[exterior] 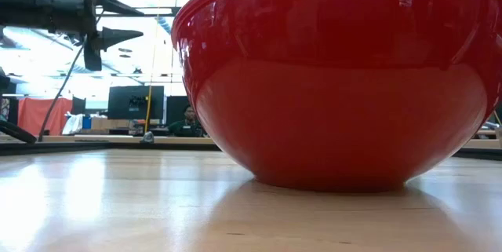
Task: Nest bowls inside each other
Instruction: Return to Home Position
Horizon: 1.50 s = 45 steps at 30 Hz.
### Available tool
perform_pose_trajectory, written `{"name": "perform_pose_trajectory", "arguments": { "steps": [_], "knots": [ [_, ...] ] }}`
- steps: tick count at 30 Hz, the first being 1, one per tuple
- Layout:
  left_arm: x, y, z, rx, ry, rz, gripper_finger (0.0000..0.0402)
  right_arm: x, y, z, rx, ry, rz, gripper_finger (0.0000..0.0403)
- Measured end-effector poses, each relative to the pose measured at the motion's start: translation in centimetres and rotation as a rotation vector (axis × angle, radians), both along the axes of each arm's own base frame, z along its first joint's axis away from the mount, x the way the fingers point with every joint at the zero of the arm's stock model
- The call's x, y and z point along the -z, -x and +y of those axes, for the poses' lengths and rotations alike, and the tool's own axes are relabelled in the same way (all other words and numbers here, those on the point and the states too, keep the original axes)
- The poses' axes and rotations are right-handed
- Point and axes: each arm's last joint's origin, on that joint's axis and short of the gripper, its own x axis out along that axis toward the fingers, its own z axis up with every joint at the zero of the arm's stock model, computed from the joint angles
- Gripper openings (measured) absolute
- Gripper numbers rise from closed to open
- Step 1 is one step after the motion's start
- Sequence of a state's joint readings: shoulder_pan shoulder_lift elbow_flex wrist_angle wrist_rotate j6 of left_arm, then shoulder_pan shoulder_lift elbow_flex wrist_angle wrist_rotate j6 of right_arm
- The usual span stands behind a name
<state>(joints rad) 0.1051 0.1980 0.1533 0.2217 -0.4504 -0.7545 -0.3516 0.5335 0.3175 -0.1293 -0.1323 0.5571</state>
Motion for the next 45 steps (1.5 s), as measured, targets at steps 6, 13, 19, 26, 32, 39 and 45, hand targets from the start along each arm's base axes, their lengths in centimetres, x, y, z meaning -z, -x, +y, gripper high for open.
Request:
{"name": "perform_pose_trajectory", "arguments": {
  "steps": [6, 13, 19, 26, 32, 39, 45],
  "knots": [
    [2.1, 0.4, 0.0, 0.011, 0.051, -0.044, 0.0181, 1.0, 1.5, 0.0, 0.051, -0.047, -0.073, 0.0161],
    [3.4, 0.3, -0.1, 0.030, 0.085, -0.087, 0.0181, 3.3, 2.6, 0.3, 0.095, -0.135, -0.124, 0.0161],
    [3.4, 0.2, -0.3, 0.052, 0.086, -0.084, 0.0181, 4.8, 3.2, 0.5, 0.139, -0.169, -0.165, 0.0161],
    [3.5, 0.2, -0.7, 0.091, 0.106, -0.092, 0.0181, 4.6, 3.6, 0.6, 0.130, -0.153, -0.231, 0.0161],
    [3.6, 0.1, -0.7, 0.085, 0.066, -0.056, 0.0181, 4.3, 3.9, 0.8, 0.129, -0.156, -0.276, 0.0161],
    [5.2, -0.1, -0.7, 0.042, -0.333, 0.345, 0.0181, 4.4, 3.8, 0.7, 0.057, 0.140, -0.182, 0.0162],
    [5.5, -0.1, -0.7, 0.038, -0.457, 0.453, 0.0181, 4.5, 3.7, 0.7, -0.100, 0.738, -0.009, 0.0162]
  ]
}}
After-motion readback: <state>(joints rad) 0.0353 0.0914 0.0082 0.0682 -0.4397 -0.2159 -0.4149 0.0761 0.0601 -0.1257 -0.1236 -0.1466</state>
